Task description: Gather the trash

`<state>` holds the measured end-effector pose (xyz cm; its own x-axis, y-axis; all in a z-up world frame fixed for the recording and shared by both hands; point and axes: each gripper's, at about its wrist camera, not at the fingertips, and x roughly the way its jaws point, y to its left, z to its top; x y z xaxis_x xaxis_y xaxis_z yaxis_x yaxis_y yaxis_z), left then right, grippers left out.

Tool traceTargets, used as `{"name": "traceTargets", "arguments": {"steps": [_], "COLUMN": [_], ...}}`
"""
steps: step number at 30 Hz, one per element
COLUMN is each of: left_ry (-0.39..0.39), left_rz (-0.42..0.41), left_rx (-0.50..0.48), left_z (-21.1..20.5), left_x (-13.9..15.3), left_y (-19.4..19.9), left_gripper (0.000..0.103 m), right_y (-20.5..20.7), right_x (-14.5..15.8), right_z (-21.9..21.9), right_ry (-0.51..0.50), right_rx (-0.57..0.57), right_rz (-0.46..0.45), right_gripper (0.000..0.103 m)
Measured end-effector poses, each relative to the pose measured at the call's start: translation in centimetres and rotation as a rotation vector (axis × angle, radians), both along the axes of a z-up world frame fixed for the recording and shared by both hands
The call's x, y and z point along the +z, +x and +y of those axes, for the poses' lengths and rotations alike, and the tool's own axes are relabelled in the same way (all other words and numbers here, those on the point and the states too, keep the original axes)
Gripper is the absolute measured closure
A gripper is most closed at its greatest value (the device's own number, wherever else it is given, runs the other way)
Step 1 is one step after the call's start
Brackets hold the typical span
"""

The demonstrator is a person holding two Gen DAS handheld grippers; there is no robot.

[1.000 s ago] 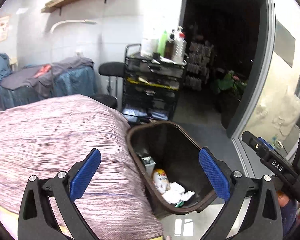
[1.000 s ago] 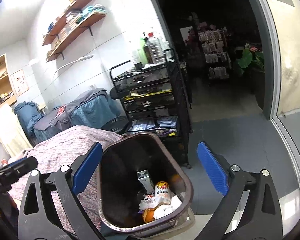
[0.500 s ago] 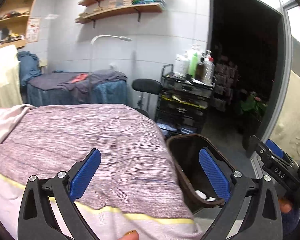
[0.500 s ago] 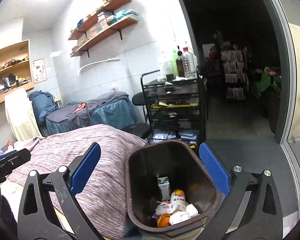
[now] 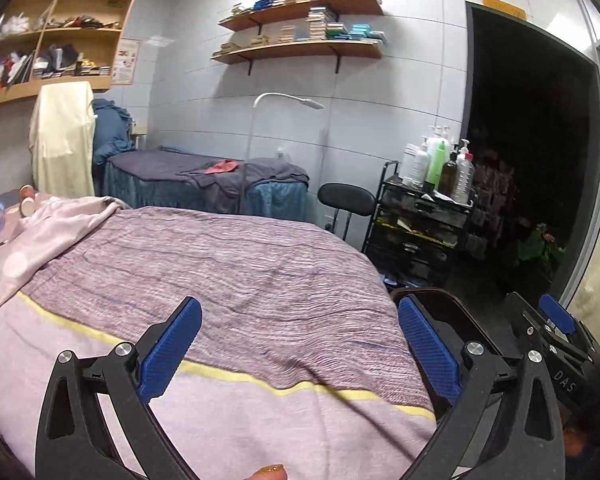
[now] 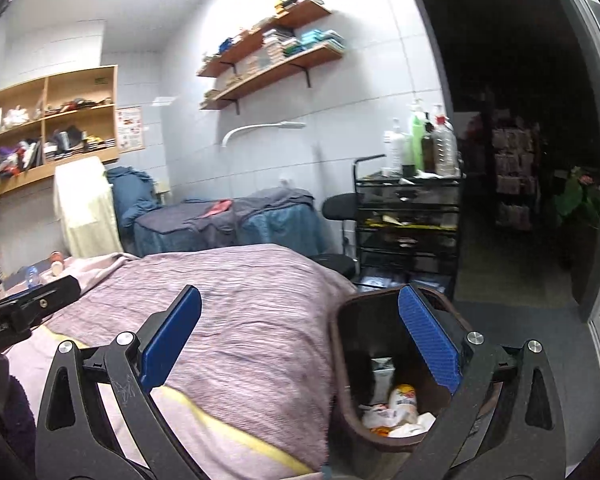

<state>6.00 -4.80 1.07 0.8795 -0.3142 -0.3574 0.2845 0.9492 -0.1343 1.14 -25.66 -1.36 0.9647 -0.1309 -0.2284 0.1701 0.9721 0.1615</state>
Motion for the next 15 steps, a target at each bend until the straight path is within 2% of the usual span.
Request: {"name": "traceTargets", "arguments": {"steps": [7, 15], "left_ry": [0.006, 0.057], "left_rz": [-0.012, -0.054], "left_rx": [0.092, 0.151], "left_z": [2.6, 3.9], "left_x": [-0.8, -1.4], "left_y": [-1.4, -2.6], "left_gripper": [0.006, 0.006], "right_y": [-0.8, -1.7], "right_x": [-0.2, -0.3], "right_z": [3.2, 6.5], "right_ry": [-0.017, -0.078], "right_rx": [0.055, 0.117], "right_rz": [-0.005, -0.025], "right_gripper": [0.006, 0.006]}}
